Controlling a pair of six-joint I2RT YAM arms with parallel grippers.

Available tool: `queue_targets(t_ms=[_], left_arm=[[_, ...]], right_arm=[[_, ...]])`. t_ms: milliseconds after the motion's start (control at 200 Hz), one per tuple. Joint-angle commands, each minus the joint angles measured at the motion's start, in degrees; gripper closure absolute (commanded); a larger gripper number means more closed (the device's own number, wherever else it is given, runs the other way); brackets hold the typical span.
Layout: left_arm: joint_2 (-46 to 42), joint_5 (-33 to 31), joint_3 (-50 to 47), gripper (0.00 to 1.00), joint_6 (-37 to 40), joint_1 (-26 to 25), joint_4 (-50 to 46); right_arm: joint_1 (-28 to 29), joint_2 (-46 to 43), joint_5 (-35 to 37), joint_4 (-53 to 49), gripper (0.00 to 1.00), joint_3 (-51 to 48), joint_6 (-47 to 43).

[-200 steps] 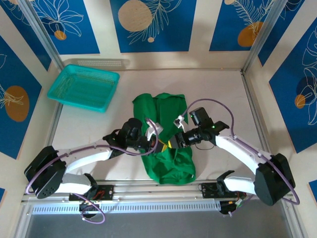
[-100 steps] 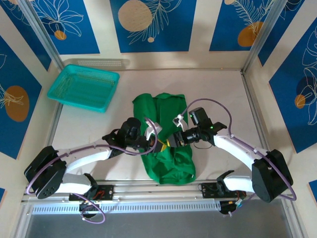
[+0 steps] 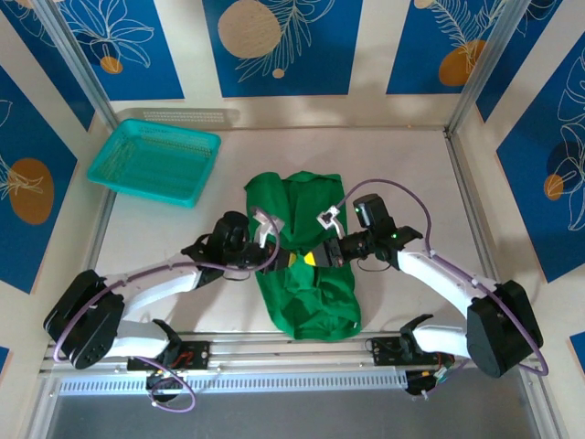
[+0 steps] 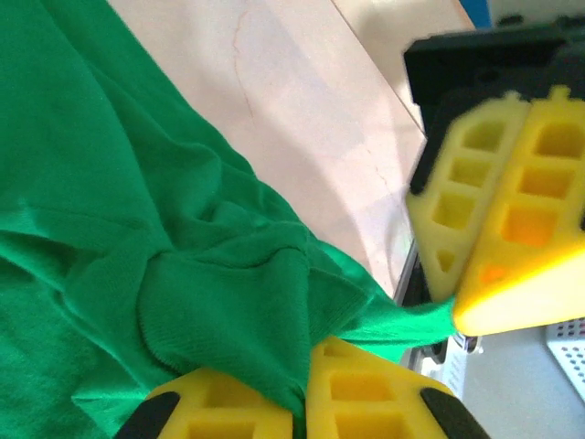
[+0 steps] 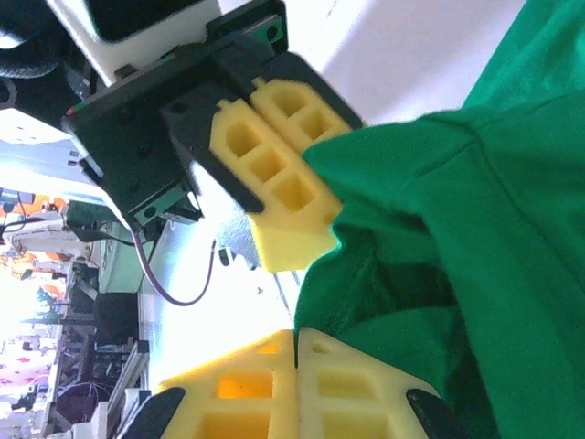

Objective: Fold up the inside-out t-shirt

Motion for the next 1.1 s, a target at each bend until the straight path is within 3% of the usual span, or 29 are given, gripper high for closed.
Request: queue_targets(t_ms=[0,130,330,480,655,781,946,1091], left_arm=[[4.12,-3.40,-2.61,0.86,-4.78,2.92,0.21],[6.93,-0.91,-2.71,0.79,-5.63,3.76,1.96],[2.92,1.97,-5.79,0.69,-5.78,7.46,-2.84],[-4.99,1.18,-8.09,0.55,-6.99,7.89,-9.00],[-7.97,6.34,-11.78,0.46,-17.63,7.80,1.48],[-5.88,8.23,-14.33,0.33,-23.70,7.87,15.20],[0.23,10.89,-10.85,0.35,-21.97,7.21,13.76],[7.45,18.84,-12.60,0.39,-29.89,7.09,33.90]], right_arm=[[2.82,0.29,-7.86,-2.80,0.90,1.55,1.89],[9.25,4.53,-11.48,0.07,0.69,2.60,1.94],[15.14,12.53,-14.39,4.51,0.62,5.85,4.45],[11.65,6.48,1.01,-2.59,0.55,7.96,4.67],[7.68,3.30,22.12,-13.27,0.52,11.93,3.57],[10.74,6.56,26.81,-16.89,0.55,12.57,4.25],[16.27,9.90,32.56,-18.23,0.55,12.17,6.48],[16.16,10.99,34.47,-17.88,0.54,11.68,7.81]])
